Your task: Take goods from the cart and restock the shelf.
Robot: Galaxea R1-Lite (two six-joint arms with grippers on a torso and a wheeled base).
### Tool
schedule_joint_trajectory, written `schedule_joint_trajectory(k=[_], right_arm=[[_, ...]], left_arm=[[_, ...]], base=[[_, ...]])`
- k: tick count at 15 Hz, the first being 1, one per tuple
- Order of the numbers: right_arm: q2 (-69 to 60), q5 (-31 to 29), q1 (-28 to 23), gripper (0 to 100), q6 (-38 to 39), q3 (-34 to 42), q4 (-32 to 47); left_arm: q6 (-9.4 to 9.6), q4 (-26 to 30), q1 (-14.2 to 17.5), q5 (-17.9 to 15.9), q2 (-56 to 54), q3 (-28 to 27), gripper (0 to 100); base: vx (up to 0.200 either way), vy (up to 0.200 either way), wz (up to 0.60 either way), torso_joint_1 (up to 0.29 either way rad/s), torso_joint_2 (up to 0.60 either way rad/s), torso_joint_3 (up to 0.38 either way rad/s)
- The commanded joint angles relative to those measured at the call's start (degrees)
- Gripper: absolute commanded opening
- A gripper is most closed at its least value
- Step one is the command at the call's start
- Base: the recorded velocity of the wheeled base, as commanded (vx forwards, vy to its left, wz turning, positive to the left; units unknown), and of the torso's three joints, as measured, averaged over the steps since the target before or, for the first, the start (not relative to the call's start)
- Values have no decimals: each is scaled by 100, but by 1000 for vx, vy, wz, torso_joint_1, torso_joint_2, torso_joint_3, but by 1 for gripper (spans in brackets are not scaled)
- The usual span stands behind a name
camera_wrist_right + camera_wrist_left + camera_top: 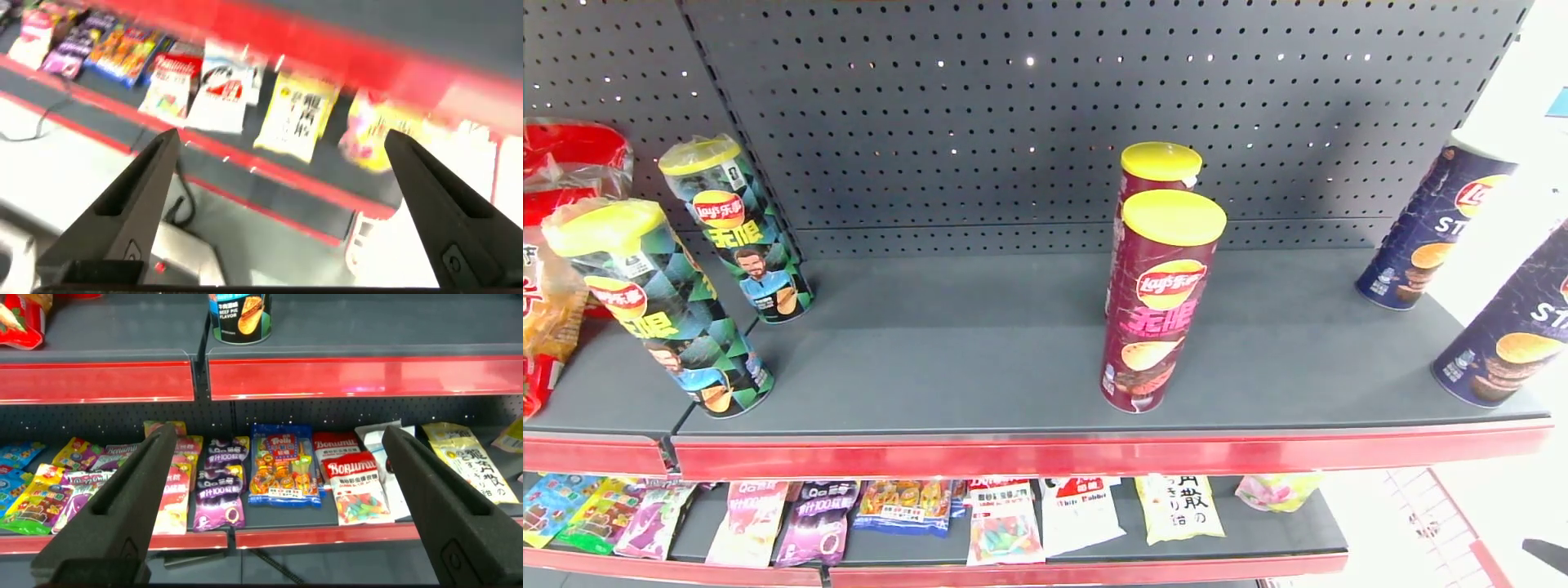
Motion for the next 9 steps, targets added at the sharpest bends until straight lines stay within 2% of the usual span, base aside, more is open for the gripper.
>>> schedule_joint_trajectory(k=[1, 4, 5, 9], right_arm=[[-1564, 405, -890, 100, -43, 339, 483], [-1960, 405, -1840, 100, -26, 383, 448], [-2250, 405, -2015, 100, 10, 400, 457], [-2883, 186, -1936, 100, 229, 629, 360]], left_arm=[[-2, 2, 0, 0, 2, 1, 100], [-2, 2, 0, 0, 2, 1, 100], [-2, 2, 0, 0, 2, 1, 100], [-2, 2, 0, 0, 2, 1, 100]], base=[[0, 0, 0, 0, 0, 0], [0, 0, 0, 0, 0, 0], [0, 0, 0, 0, 0, 0], [0, 0, 0, 0, 0, 0]])
